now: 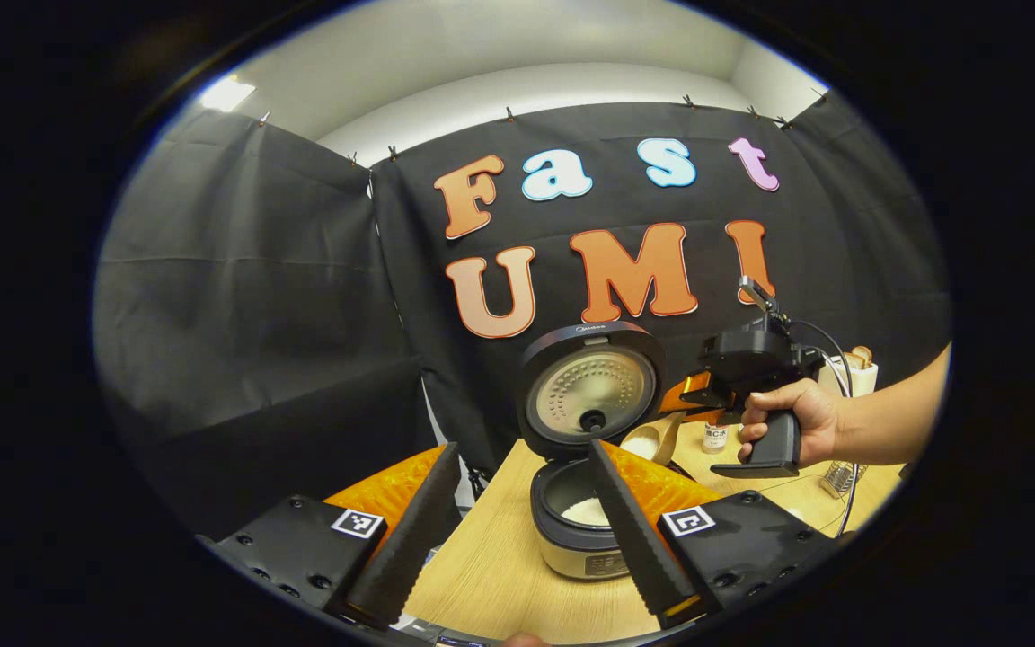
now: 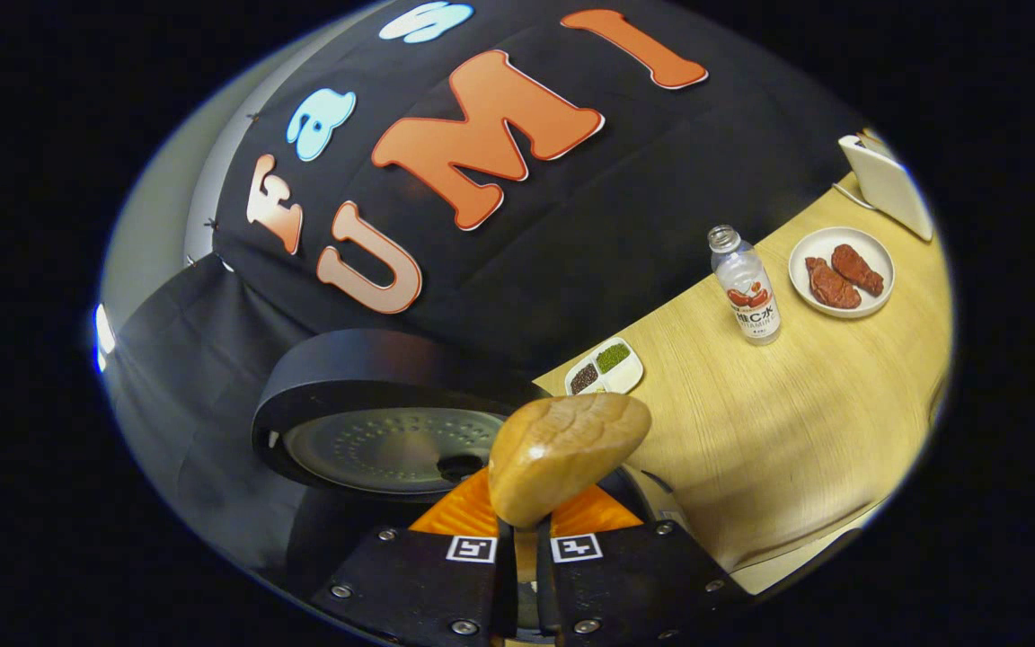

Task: Close the left gripper, press the button to open the rice cooker; take a wooden spoon from the chopstick holder with the right hand, scoop a spoonful of rice and pour it into the rice cooker, then put the wooden spoon back into the chopstick holder.

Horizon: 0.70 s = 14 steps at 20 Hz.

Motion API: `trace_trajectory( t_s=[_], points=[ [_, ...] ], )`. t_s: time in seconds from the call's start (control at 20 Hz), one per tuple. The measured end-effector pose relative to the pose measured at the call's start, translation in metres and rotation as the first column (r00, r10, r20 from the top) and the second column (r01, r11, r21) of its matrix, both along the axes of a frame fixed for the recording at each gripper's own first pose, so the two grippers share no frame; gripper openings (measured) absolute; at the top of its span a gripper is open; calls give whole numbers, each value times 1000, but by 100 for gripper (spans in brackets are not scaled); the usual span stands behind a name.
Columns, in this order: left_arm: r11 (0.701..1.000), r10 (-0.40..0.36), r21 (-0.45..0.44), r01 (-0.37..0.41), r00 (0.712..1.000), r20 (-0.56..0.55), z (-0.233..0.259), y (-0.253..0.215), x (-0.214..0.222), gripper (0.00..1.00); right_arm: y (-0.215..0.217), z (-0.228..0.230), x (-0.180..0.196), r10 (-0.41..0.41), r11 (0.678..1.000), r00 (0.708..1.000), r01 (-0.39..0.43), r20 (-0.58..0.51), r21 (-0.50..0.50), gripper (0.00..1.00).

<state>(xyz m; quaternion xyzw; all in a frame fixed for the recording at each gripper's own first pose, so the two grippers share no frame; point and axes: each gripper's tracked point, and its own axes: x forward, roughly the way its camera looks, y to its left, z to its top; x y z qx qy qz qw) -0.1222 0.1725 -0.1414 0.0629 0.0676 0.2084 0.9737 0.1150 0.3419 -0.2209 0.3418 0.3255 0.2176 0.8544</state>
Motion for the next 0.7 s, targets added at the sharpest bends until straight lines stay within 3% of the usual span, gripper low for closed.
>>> trace_trajectory(
  t_s=[0.05, 0.1, 0.15, 0.4, 0.45, 0.5, 0.7],
  points=[
    [1000, -4, 1, 4, 1000, -2, -2, 0, -1, 97, 2, 0, 0, 12, 1000, 1000, -11, 15, -26, 8],
    [1000, -7, 2, 7, 1000, -4, -1, -2, -1, 93, 4, 1, -2, 24, 999, 999, -23, 27, -47, 8],
    [1000, -10, 3, 10, 1000, -7, -3, -1, 0, 97, 6, 0, -3, 36, 997, 999, -33, 38, -66, 8],
    [1000, -8, 2, 8, 1000, -11, -4, 5, 0, 97, 16, 5, -9, 83, 988, 992, -69, 95, -139, 8],
    [1000, -7, 1, 7, 1000, -11, -5, 5, 0, 93, 16, 7, -9, 92, 985, 990, -74, 108, -156, 8],
    [1000, -8, 0, 8, 1000, -13, -5, 5, -1, 97, 16, 7, -9, 99, 982, 988, -77, 122, -174, 8],
    [1000, -16, 6, 16, 1000, -3, -1, 2, 0, 97, 22, 15, -13, 164, 959, 967, -110, 194, -262, 8]
  ],
)
